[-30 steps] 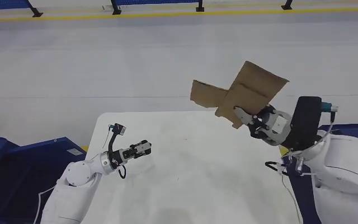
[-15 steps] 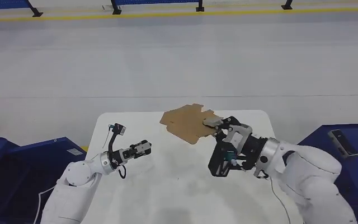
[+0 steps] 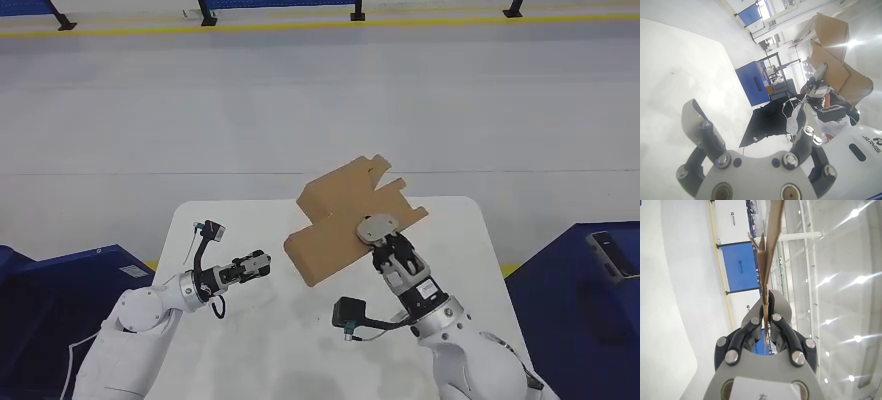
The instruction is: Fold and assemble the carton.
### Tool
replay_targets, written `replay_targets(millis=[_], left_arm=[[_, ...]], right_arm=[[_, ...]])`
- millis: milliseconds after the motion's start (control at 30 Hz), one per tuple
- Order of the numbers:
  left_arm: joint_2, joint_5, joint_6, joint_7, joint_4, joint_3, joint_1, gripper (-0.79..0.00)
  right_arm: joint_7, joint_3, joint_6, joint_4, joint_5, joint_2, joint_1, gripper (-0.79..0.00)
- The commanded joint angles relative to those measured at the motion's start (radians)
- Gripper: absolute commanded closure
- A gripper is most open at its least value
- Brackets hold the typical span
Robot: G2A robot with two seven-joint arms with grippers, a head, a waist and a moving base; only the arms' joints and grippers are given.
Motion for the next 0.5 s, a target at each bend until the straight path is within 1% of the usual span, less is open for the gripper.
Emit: replay_targets(millis=[0, 67, 133, 167, 200, 267, 367, 400, 467], left_arm=[[0.0, 0.0, 0.0, 0.0, 0.0, 0.0, 0.0, -0.785], [0.0, 0.0, 0.0, 0.0, 0.0, 0.0, 0.0, -0.785], [0.0, 0.0, 0.0, 0.0, 0.0, 0.0, 0.0, -0.785], [0.0, 0.0, 0.0, 0.0, 0.0, 0.0, 0.0, -0.785], [0.0, 0.0, 0.0, 0.0, 0.0, 0.0, 0.0, -0.785], [0.0, 0.0, 0.0, 0.0, 0.0, 0.0, 0.0, -0.785], [0.0, 0.0, 0.0, 0.0, 0.0, 0.0, 0.0, -0.785], [0.0, 0.0, 0.0, 0.0, 0.0, 0.0, 0.0, -0.785], [0.0, 0.0, 0.0, 0.0, 0.0, 0.0, 0.0, -0.785]], right_arm=[[-0.015, 0.013, 0.012, 0.0, 0.067, -0.003, -0.006, 0.0], [-0.048, 0.043, 0.006, 0.0, 0.195, -0.006, 0.0, 0.0], [-0.085, 0.088, -0.025, 0.0, 0.421, -0.011, 0.008, 0.0], [-0.115, 0.119, -0.061, 0.0, 0.558, -0.012, 0.017, 0.0], [-0.147, 0.156, -0.132, 0.0, 0.702, -0.012, 0.027, 0.0], [-0.161, 0.263, -0.266, 0.0, 0.983, -0.01, 0.052, 0.0], [-0.057, 0.401, -0.433, 0.0, 1.394, -0.004, 0.046, 0.0], [0.007, 0.437, -0.468, 0.0, 1.525, -0.001, 0.042, 0.0], [0.158, 0.47, -0.499, 0.006, 1.826, 0.005, 0.02, 0.0]])
